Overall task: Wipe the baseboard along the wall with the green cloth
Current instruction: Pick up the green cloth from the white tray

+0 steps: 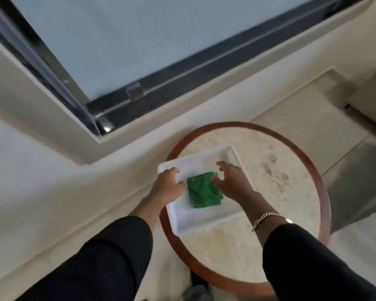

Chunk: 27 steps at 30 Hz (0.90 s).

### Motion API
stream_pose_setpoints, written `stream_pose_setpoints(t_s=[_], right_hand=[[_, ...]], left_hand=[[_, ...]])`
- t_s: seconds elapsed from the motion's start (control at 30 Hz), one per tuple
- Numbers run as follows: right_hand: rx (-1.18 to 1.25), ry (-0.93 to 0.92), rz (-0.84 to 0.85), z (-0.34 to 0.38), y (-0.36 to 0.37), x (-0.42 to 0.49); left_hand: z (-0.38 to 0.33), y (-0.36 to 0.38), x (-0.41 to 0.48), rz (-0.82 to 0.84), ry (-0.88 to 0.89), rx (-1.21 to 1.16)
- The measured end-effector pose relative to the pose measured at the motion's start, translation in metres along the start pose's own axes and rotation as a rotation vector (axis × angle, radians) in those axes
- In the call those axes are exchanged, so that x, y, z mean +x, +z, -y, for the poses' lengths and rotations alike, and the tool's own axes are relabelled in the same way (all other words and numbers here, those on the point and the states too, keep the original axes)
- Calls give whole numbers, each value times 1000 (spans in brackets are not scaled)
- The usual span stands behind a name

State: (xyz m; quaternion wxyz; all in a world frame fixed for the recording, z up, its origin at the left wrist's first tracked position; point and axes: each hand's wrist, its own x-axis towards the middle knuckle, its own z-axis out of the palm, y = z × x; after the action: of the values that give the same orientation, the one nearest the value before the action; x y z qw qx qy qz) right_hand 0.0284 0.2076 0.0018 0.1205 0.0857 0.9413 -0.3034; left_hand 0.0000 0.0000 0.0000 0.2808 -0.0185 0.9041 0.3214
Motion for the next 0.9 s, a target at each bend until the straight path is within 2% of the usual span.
stream_pose_setpoints(t_s=[0.13,0.37,0.53,0.7,0.8,0.9], right_hand=[[-41,93,125,-26,39,7],[157,229,-75,-34,78,16],[257,169,-254,-19,88,6],[353,125,-387,32,85,-25],[416,80,-422,80,90,-56],[422,11,-385,125,117,-89]], left_hand=[[-1,51,19,71,-161,-50],[4,94,41,-234,-259,-344],[19,88,25,-341,-95,-386],[36,61,-19,-458,-17,-530],[62,28,-59,-539,37,-634],[111,-5,-97,-570,55,-708]])
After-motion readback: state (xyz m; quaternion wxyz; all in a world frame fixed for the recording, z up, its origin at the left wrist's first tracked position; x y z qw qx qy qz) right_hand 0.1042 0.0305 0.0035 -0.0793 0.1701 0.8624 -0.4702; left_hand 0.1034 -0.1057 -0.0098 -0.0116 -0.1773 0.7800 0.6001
